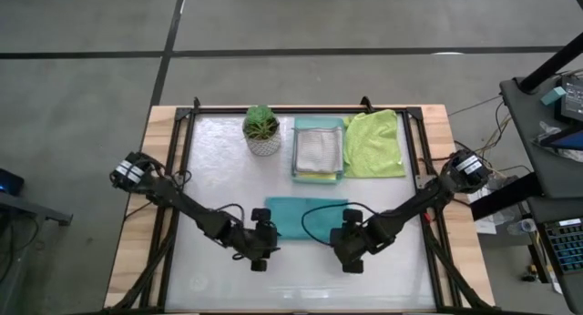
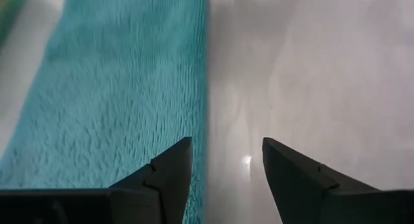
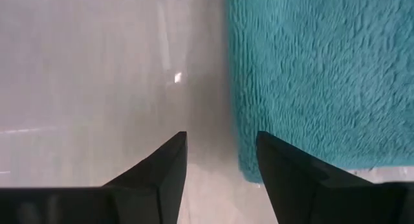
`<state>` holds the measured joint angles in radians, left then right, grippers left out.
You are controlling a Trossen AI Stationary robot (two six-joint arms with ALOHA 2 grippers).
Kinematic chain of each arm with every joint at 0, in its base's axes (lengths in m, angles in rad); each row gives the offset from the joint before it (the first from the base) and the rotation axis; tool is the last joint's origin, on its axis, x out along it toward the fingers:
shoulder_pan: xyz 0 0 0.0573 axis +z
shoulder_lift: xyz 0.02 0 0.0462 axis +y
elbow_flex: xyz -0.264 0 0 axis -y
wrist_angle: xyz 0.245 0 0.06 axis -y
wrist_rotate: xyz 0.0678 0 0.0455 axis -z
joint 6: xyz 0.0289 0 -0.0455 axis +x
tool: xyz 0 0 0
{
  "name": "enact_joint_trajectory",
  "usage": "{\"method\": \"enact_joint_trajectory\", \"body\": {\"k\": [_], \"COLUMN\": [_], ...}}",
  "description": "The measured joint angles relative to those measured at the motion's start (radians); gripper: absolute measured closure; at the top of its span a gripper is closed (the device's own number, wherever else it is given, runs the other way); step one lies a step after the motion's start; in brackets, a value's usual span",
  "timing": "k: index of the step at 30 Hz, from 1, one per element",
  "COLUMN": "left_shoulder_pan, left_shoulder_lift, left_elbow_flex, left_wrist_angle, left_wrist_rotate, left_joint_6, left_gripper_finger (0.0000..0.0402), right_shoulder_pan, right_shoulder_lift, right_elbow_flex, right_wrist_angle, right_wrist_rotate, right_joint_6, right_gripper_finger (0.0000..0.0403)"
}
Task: Fold microfiber towels
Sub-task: Fold the blue microfiber cloth
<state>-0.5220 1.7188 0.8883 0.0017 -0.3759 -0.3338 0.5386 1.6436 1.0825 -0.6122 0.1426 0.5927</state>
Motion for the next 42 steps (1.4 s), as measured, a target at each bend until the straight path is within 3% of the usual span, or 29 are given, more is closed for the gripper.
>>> {"method": "enact_joint_trajectory", "body": {"k": [4, 8, 10, 18, 31, 42], "left_shoulder_pan": [-0.007, -0.007, -0.006, -0.006, -0.006, -0.01], "left_shoulder_lift": [0.09, 0.143, 0.151, 0.149, 0.146, 0.142], "left_elbow_flex": [0.104, 0.206, 0.228, 0.217, 0.213, 0.232], "left_wrist_angle": [-0.201, -0.445, -0.485, -0.489, -0.494, -0.491], "left_wrist_rotate": [-0.006, -0.081, -0.088, -0.078, -0.021, 0.094], "left_joint_6": [-0.004, -0.052, -0.051, -0.052, -0.022, -0.027], "left_gripper_finger": [0.0228, 0.0228, 0.0228, 0.0243, 0.0393, 0.0387], "right_shoulder_pan": [0.006, 0.004, 0.004, 0.004, 0.004, 0.004], "right_shoulder_lift": [0.0, 0.0, 0.0, 0.0, 0.0, 0.0], "right_elbow_flex": [-0.035, -0.064, -0.078, -0.102, -0.098, -0.039], "right_wrist_angle": [0.015, 0.048, 0.076, 0.102, 0.116, 0.066], "right_wrist_rotate": [0.006, 0.02, 0.03, 0.061, 0.061, -0.004], "right_joint_6": [0.003, -0.003, -0.007, -0.009, -0.082, -0.148], "right_gripper_finger": [0.0232, 0.0231, 0.0233, 0.0268, 0.0388, 0.0394]}}
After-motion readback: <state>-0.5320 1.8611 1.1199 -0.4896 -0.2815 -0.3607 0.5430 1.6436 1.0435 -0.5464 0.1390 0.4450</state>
